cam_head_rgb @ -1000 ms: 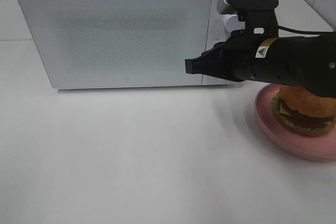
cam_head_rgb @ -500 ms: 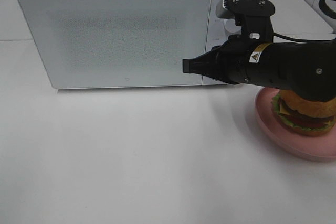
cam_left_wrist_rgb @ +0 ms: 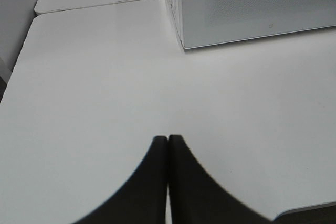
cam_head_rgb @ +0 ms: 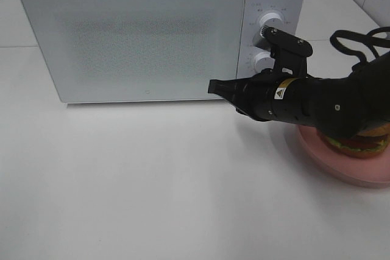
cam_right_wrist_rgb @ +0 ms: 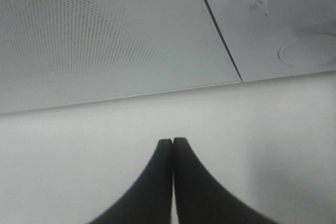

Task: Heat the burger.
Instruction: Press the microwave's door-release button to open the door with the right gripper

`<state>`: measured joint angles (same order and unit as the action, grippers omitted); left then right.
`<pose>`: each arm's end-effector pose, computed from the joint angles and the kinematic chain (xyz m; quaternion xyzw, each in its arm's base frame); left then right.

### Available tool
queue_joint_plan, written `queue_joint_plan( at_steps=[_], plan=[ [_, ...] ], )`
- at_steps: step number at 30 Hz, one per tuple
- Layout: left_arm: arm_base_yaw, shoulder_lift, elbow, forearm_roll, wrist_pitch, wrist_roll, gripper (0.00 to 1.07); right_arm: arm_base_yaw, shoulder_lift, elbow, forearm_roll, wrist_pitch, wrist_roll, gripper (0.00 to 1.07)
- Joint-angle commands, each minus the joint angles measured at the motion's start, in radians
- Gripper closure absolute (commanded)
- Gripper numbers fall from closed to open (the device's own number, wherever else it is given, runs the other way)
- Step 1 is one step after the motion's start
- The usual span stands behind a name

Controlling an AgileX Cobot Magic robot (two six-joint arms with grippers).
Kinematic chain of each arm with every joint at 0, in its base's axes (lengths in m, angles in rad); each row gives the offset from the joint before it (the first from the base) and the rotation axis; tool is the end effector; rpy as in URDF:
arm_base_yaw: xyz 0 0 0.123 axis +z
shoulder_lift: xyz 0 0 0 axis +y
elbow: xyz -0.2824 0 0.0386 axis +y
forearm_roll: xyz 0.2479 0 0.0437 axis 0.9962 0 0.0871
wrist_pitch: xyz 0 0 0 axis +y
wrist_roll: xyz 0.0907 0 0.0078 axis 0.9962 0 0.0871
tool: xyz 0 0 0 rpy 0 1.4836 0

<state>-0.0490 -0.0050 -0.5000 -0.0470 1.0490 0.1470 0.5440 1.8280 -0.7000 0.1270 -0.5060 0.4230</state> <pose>-0.0054 -0.0035 0.2782 0.0839 0.8445 0.0024 0.5290 0.2877 0.1675 0.1343 0.0109 0.8693 0.2304 0.4371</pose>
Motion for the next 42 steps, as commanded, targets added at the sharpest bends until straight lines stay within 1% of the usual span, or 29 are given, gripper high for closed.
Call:
queue_joint_plan(
  at_steps=[1,2,4,5,7,8,10,11,12,14,15,17,18,19,21,22,23,24,26,33,35,42],
  plan=[
    [0.005,-0.023,0.003,-0.004,-0.015,-0.001,1.06,0.003,0.030,-0.005,-0.006,-0.098,0.178,1.07],
    [0.005,-0.023,0.003,-0.004,-0.015,-0.001,1.06,0.003,0.030,-0.005,-0.006,-0.098,0.178,1.07],
    [0.005,-0.023,0.003,-0.004,-0.015,-0.001,1.06,0.003,0.057,-0.005,-0.004,-0.149,0.288,1.07],
    [0.005,-0.023,0.003,-0.004,-0.015,-0.001,1.06,0.003,0.057,-0.005,-0.004,-0.149,0.288,1.07],
    [0.005,-0.023,0.003,-0.004,-0.015,-0.001,1.06,0.003,0.080,-0.005,-0.001,-0.186,0.410,1.07],
    [0.005,-0.023,0.003,-0.004,-0.015,-0.001,1.06,0.003,0.080,-0.005,-0.001,-0.186,0.410,1.07],
    [0.005,-0.023,0.003,-0.004,-0.015,-0.001,1.06,0.003,0.097,-0.005,0.007,-0.215,0.517,1.07],
    [0.005,-0.023,0.003,-0.004,-0.015,-0.001,1.06,0.003,0.097,-0.005,0.007,-0.215,0.517,1.07],
    [0.005,-0.023,0.003,-0.004,-0.015,-0.001,1.06,0.003,0.107,-0.005,0.026,-0.228,0.569,1.07],
    [0.005,-0.023,0.003,-0.004,-0.015,-0.001,1.06,0.003,0.112,-0.005,0.042,-0.230,0.591,1.07],
    [0.005,-0.023,0.003,-0.004,-0.015,-0.001,1.06,0.003,0.118,-0.005,0.079,-0.235,0.623,1.07],
    [0.005,-0.023,0.003,-0.004,-0.015,-0.001,1.06,0.003,0.118,-0.005,0.100,-0.235,0.629,1.07],
    [0.005,-0.023,0.003,-0.004,-0.015,-0.001,1.06,0.003,0.118,-0.005,0.142,-0.234,0.631,1.07],
    [0.005,-0.023,0.003,-0.004,-0.015,-0.001,1.06,0.003,0.118,-0.005,0.142,-0.234,0.631,1.07],
    [0.005,-0.023,0.003,-0.004,-0.015,-0.001,1.06,0.003,0.118,-0.005,0.229,-0.237,0.631,1.07],
    [0.005,-0.023,0.003,-0.004,-0.015,-0.001,1.06,0.003,0.118,-0.005,0.229,-0.237,0.631,1.07],
    [0.005,-0.023,0.003,-0.004,-0.015,-0.001,1.06,0.003,0.118,-0.005,0.269,-0.247,0.631,1.07],
    [0.005,-0.023,0.003,-0.004,-0.015,-0.001,1.06,0.003,0.118,-0.005,0.269,-0.247,0.631,1.07],
    [0.005,-0.023,0.003,-0.004,-0.015,-0.001,1.06,0.003,0.118,-0.005,0.312,-0.261,0.631,1.07],
    [0.005,-0.023,0.003,-0.004,-0.015,-0.001,1.06,0.003,0.122,-0.005,0.347,-0.284,0.631,1.07],
    [0.005,-0.023,0.003,-0.004,-0.015,-0.001,1.06,0.003,0.155,-0.005,0.368,-0.329,0.669,1.07],
    [0.005,-0.023,0.003,-0.004,-0.015,-0.001,1.06,0.003,0.205,-0.005,0.368,-0.381,0.717,1.07]
  ],
)
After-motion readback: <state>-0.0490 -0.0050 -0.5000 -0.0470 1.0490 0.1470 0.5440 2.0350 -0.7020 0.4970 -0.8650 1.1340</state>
